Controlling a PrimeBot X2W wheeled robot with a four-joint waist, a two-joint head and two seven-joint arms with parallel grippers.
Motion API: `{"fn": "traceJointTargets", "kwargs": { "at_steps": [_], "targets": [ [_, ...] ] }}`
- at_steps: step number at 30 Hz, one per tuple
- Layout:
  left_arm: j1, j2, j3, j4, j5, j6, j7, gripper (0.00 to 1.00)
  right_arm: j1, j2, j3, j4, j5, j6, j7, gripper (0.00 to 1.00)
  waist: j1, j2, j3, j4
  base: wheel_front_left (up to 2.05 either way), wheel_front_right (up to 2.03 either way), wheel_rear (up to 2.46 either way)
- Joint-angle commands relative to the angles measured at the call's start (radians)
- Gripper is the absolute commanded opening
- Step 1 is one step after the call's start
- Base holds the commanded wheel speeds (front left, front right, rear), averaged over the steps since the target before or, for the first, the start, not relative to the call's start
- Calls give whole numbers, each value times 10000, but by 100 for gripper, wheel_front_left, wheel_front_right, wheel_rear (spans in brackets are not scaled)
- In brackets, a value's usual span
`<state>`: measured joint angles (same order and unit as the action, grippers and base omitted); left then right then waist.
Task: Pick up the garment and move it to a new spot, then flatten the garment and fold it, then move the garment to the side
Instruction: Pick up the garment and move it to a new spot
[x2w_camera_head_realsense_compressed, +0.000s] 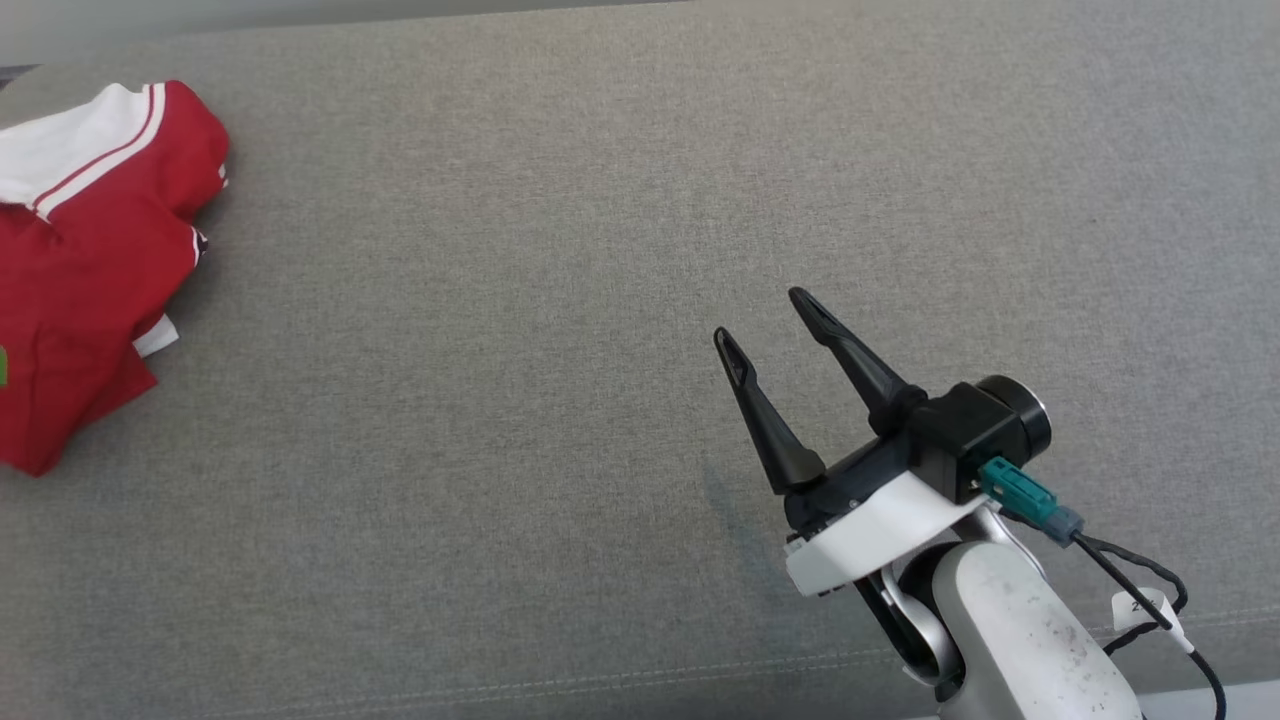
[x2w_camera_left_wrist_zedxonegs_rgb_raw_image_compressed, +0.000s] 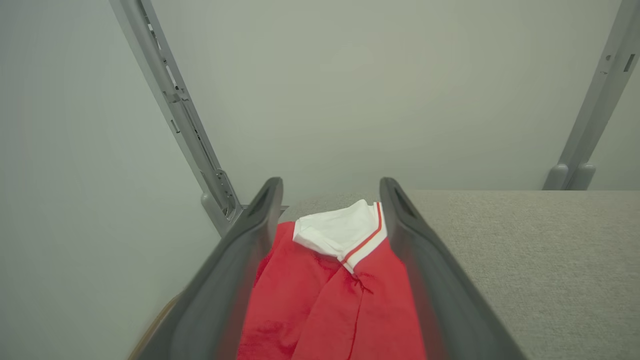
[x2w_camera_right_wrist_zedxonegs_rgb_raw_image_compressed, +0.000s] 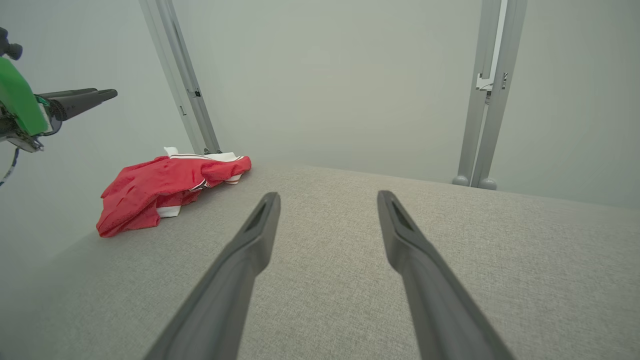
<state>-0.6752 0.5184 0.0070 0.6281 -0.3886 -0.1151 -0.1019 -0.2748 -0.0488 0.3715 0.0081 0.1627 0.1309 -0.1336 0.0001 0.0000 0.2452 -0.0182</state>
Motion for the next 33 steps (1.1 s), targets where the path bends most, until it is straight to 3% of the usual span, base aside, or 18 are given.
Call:
{"fn": "traceJointTargets", "kwargs": {
  "at_steps": [1, 9, 27, 28, 29, 30, 33],
  "targets": [
    [-301, 99, -76, 250, -98, -56, 18, 100, -180, -29, -77, -101, -132, -1, -28, 100, -1, 0, 486, -318, 0, 0, 0],
    [-1348, 288, -525, 1890, -427, -151, 146, 100, -455, -29, -50, -403, -204, -3, -31, 100, -1, 0, 1275, -629, 0, 0, 0],
    [-2192, 734, -1687, 4322, -1295, -150, 1036, 100, -663, -26, -89, -538, -356, -3, -90, 100, -1, 0, 1924, -1055, 0, 0, 0],
    [-2216, 730, -1740, 4401, -1394, -150, 1074, 97, -677, -28, -105, -543, -352, -3, -82, 100, -1, 0, 1933, -1053, 0, 0, 0],
    [-2217, 734, -1820, 4451, -1450, -150, 1072, 18, -689, -26, -117, -545, -361, -3, -77, 100, -1, 0, 1937, -1048, 0, 0, 0],
    [-2221, 748, -1896, 4491, -1495, -150, 1022, 0, -693, -26, -121, -556, -381, -1, -67, 100, -1, 0, 1941, -1043, 0, 0, 0],
    [-2285, 758, -2126, 4510, -1612, -151, 730, 0, -706, -28, -146, -572, -425, -1, -67, 100, -1, 0, 1943, -996, 0, 0, 0]
  ]
}}
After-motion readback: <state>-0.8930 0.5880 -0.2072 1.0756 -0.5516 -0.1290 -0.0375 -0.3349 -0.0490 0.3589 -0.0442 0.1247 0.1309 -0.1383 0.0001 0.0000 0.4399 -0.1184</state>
